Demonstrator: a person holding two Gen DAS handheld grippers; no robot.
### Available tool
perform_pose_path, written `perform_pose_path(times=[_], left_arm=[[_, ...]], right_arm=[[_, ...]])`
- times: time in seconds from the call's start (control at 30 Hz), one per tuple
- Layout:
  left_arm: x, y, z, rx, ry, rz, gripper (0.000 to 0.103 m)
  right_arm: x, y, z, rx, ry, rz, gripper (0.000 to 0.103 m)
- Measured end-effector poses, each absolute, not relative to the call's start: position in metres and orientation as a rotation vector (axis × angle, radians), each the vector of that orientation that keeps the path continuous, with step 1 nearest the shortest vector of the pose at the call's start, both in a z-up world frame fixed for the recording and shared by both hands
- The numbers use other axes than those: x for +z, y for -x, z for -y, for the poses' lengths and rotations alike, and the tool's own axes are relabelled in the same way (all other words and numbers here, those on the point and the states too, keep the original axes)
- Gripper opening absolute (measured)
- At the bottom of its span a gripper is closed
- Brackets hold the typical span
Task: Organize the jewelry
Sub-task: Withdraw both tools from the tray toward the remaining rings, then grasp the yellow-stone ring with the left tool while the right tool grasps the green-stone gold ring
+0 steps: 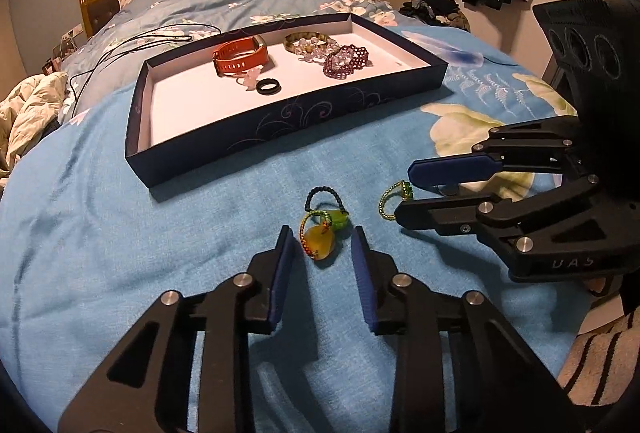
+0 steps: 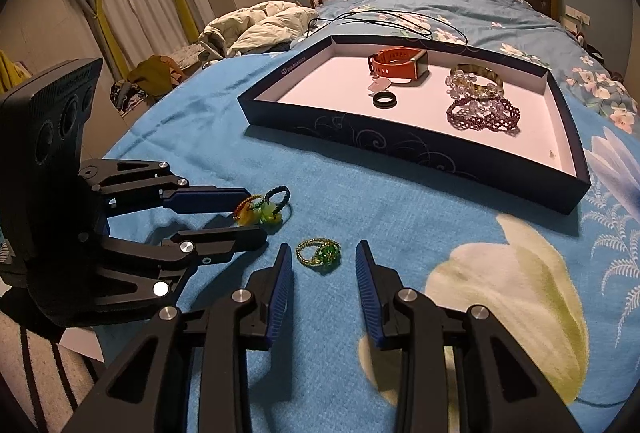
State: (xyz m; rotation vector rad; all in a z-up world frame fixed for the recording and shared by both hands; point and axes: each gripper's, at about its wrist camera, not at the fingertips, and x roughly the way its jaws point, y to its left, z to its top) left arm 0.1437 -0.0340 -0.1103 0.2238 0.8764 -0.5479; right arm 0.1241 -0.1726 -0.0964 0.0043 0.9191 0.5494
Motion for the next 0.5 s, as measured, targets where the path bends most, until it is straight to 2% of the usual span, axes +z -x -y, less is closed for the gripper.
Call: perform_pose_path(times=[0.17,0.2,0.33,0.5], left_arm=[[-0.1103,-0.1476,0.0294,-0.537,-0.186,-0.889,0.017],[-0.1105,-0.1471,0.0281,-0.537,-0.183,-0.888,0.016],[-0.1111,-0.1457,0.0271,-0.536,-0.186,-0.885,0.016],[-0.1100,-0.1451,0.0256,-0.538,-0.176,-0.885,0.016]], right_arm=[[-0.0973,-0.1263,0.1734,0.541,-0.009,-0.925,0.023],[-0.0977,-0.1268,0.1735,0.539,-0.010,-0.926,0.018],[-0.0988,-0.1280,0.1733,0.536,-0.009,-0.932,0.012],[-0.0993,-0.1282,0.1742,0.539,-0.013,-0.932,0.010]])
